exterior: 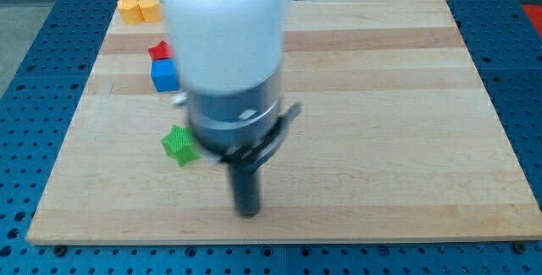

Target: Push the green star diagonal bottom right to the green circle

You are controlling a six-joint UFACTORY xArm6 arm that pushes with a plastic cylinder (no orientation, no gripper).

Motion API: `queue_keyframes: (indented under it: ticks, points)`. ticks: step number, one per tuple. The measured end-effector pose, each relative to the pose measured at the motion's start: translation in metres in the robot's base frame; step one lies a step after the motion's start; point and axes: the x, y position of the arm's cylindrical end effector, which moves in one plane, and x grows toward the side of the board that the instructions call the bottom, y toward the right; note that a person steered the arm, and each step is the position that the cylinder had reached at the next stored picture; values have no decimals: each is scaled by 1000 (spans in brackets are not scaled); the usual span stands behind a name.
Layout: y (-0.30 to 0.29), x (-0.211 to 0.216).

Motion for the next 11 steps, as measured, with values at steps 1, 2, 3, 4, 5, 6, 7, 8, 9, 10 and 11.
queue_keyframes:
  ticks: [1,2,3,4,5,6,7,8,9,10,11]
  points:
    - [-107,1]
    - [-176,-34]
    - [-150,-68]
    - [-58,-78]
    - [17,-107]
    - [20,-89]
    - [-30,-54]
    - [-80,-63]
    - [-76,-108]
    - [2,-134]
    - [84,-155]
